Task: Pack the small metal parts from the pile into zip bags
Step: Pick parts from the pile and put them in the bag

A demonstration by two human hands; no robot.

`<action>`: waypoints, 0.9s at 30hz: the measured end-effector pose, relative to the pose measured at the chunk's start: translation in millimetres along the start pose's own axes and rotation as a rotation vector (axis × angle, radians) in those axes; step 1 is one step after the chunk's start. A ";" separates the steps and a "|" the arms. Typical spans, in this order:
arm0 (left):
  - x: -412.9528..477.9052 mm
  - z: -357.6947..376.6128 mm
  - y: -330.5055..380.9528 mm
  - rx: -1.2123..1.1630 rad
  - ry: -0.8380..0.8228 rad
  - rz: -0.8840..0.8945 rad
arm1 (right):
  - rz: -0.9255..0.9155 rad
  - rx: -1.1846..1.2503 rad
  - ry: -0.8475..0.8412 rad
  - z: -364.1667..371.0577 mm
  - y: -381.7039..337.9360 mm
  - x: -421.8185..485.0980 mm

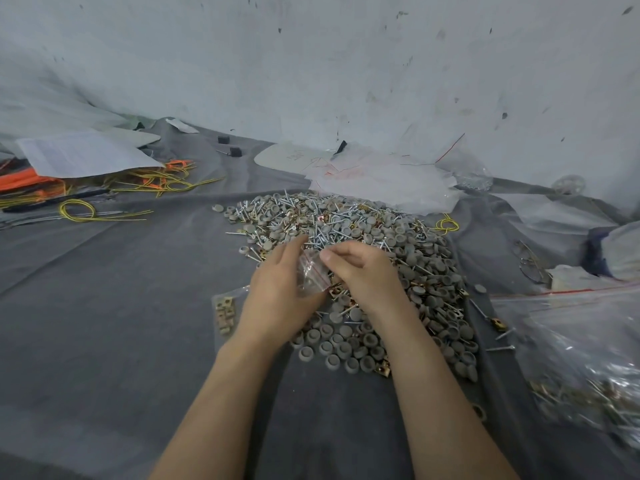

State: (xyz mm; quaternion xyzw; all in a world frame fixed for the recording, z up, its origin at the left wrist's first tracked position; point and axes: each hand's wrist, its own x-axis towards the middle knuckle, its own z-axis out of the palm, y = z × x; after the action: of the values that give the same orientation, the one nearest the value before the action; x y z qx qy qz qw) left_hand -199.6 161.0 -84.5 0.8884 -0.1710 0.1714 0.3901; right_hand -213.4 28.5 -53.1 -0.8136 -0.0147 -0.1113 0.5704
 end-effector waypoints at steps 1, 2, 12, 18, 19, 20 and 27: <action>1.0 0.2 -1.1 -0.017 0.031 -0.002 | -0.015 0.018 -0.034 0.6 -0.2 -0.5; 1.6 0.6 -2.2 -0.033 0.060 -0.011 | -0.029 0.009 -0.025 -0.2 0.1 -0.5; 6.6 1.7 -12.4 -0.171 0.287 -0.149 | -0.060 -0.646 -0.519 13.5 3.2 -11.5; 4.5 3.4 -11.0 -0.156 0.251 -0.098 | -0.008 -0.568 -0.239 7.2 12.5 -5.2; 4.0 4.2 -10.7 -0.149 0.232 -0.088 | -0.010 -0.528 -0.155 4.7 13.0 -3.7; 3.7 4.9 -10.6 -0.140 0.214 -0.077 | -0.018 -0.476 -0.070 2.9 12.7 -2.2; 1.2 7.4 -9.4 -0.078 0.114 -0.029 | -0.074 -0.062 0.167 7.0 9.0 2.5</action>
State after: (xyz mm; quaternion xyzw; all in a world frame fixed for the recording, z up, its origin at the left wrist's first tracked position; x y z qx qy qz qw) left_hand -193.1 161.2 -94.6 0.8637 -0.1421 0.2094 0.4359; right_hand -208.5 31.6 -63.2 -0.8176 0.0061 -0.2001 0.5398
